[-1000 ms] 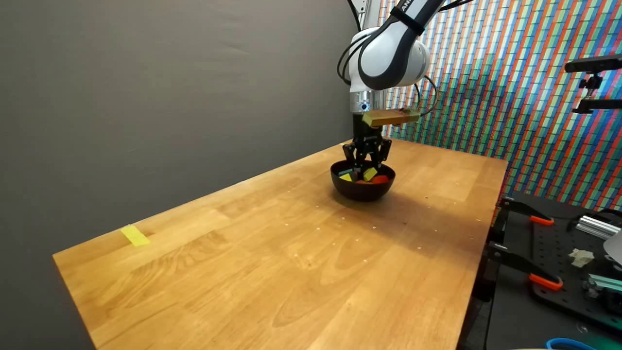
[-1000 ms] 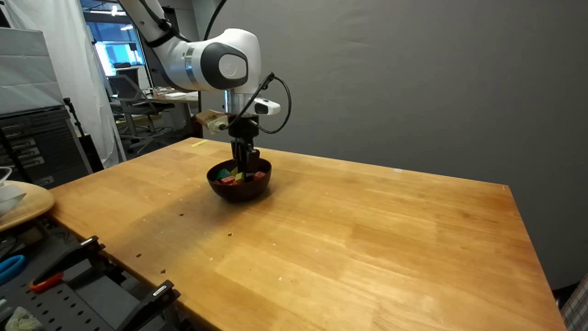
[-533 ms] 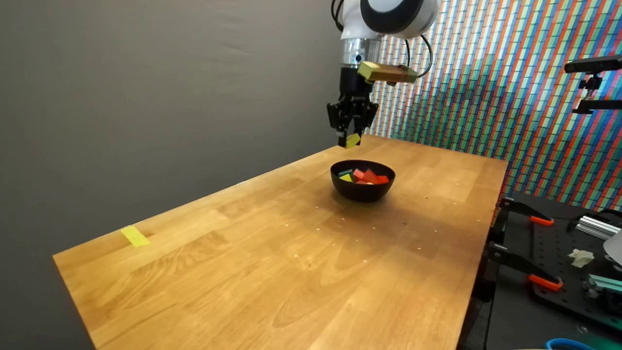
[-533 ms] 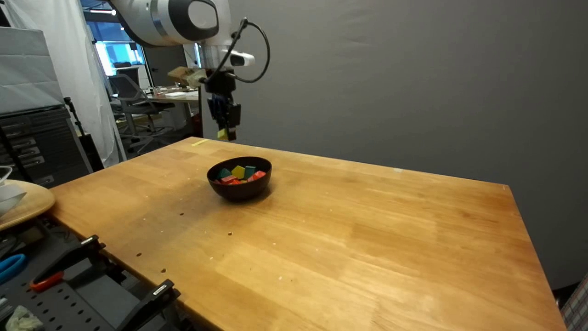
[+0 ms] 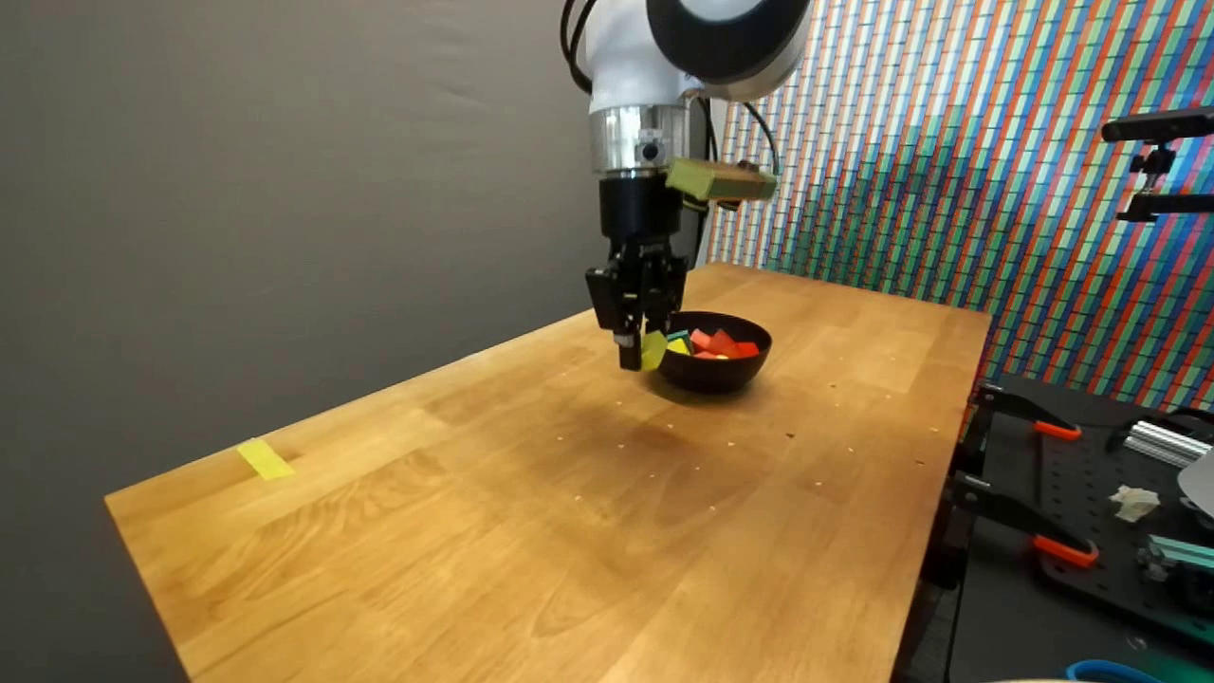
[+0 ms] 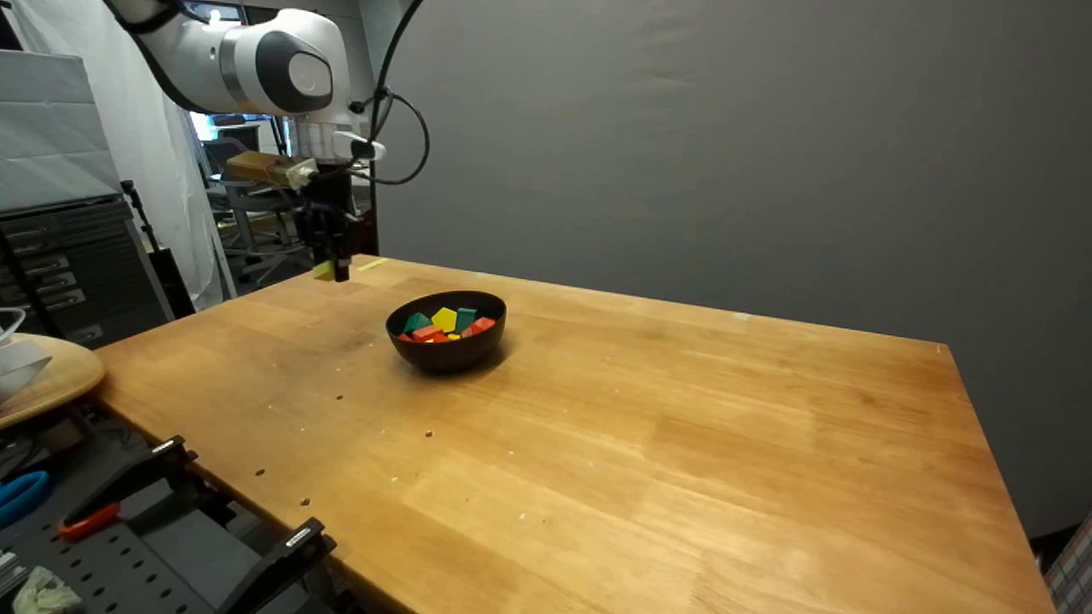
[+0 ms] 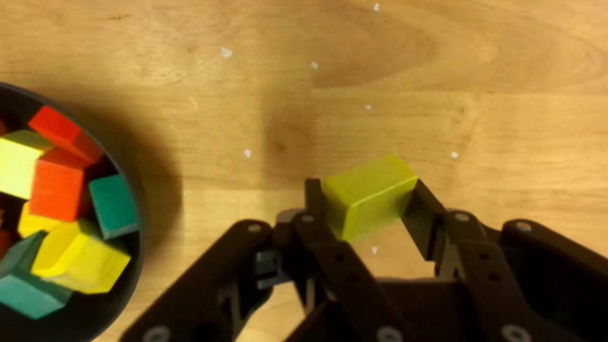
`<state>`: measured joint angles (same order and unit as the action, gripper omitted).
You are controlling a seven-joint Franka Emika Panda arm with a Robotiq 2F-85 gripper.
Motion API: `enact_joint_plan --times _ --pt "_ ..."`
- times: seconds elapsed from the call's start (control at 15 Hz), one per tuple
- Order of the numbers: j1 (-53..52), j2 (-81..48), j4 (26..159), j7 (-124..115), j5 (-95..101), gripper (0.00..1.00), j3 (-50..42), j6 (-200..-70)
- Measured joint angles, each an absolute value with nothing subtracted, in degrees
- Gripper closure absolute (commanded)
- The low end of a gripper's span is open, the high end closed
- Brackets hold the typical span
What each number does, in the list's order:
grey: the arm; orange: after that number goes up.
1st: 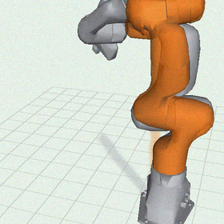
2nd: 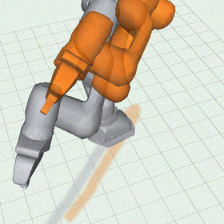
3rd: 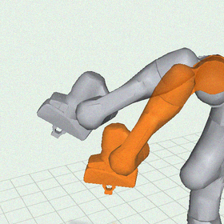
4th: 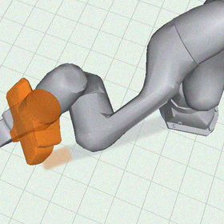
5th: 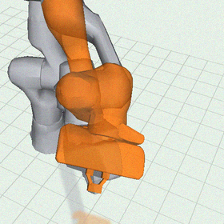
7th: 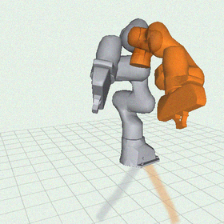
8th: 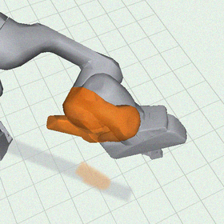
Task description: Remove all the blocks from the black bowl and place them on the table
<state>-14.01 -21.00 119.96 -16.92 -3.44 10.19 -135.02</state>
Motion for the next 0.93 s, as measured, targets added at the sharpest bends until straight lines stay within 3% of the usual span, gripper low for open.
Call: enact_joint_plan --times 0.07,0.13,0.2,0.4,0.53,0.93 --pt "-13.9 -23.6 118.6 -15.9 -3.4 0.74 9.9 -134.2" --pt "-13.6 -26.0 117.2 -15.0 -3.4 0.3 9.5 -133.6" --pt "-13.3 -28.0 115.9 -14.4 -3.4 0.29 9.0 -133.0" --pt "-12.7 -32.1 112.3 -13.3 -3.4 0.06 7.6 -130.3" --pt "-12.1 -32.4 110.3 -12.7 -3.6 0.0 7.4 -127.1" --pt "-9.9 -24.8 110.0 -13.3 -4.6 0.0 5.1 -120.8"
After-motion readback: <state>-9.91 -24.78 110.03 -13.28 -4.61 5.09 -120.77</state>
